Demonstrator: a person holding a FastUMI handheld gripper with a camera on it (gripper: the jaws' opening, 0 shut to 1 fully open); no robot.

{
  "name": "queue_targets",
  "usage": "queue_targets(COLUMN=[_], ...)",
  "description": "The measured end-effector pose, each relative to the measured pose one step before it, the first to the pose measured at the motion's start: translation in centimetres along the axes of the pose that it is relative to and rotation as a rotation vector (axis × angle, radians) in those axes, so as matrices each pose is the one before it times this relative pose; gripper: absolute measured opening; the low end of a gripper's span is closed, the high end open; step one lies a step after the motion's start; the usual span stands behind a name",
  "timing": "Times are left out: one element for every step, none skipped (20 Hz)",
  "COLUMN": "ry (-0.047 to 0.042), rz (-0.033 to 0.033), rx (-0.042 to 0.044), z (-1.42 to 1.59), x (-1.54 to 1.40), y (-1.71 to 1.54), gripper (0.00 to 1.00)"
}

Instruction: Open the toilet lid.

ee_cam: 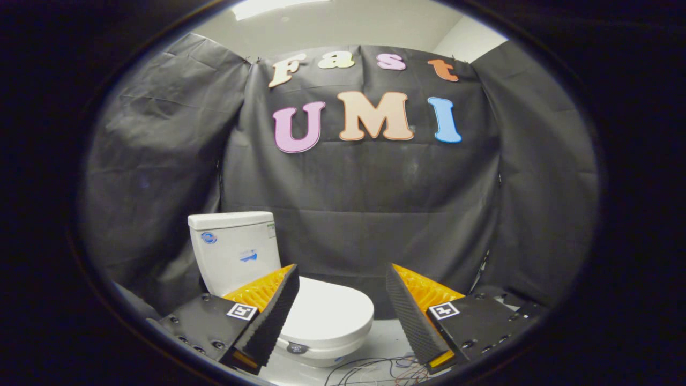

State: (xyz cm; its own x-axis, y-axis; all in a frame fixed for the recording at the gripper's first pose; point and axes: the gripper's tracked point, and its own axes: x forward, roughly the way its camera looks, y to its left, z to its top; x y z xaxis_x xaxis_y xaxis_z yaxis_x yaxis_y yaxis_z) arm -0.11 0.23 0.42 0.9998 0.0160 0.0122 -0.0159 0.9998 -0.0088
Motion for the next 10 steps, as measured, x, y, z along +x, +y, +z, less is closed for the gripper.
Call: queue_targets(ry=[-0.00290, -0.00048, 0.00257, 0.00030, 0.00172, -0.00081, 0.00022, 0.00333, 0.00864, 0.01338], rz=[-0.00008, -0.00213, -0.00297, 0.00144, 0.00181, 0.00037, 0.00102, -0.00710, -0.01017, -0.00113], rx=[-0.00420, -0.00006, 0.00074, 0.00086, 0.00071, 0.00089, 0.00407, 0.00521, 0.00649, 0.00679], z=[0.172, -0.119, 0.015, -0.084, 0.019, -0.037, 0.064, -0.219, -0.075, -0.415], x=[-0.144, 0.083, -0.018, 0.056, 0.000, -0.028, 0.148, 0.202, 0.057, 0.258], y=[-0.068, -0.159, -0.051, 0.035, -0.001, 0.066, -0.060, -0.273, -0.348, 0.053], gripper=[1.00, 1.00, 1.00, 1.00, 1.00, 1.00, 1.00, 1.00, 1.00, 1.00])
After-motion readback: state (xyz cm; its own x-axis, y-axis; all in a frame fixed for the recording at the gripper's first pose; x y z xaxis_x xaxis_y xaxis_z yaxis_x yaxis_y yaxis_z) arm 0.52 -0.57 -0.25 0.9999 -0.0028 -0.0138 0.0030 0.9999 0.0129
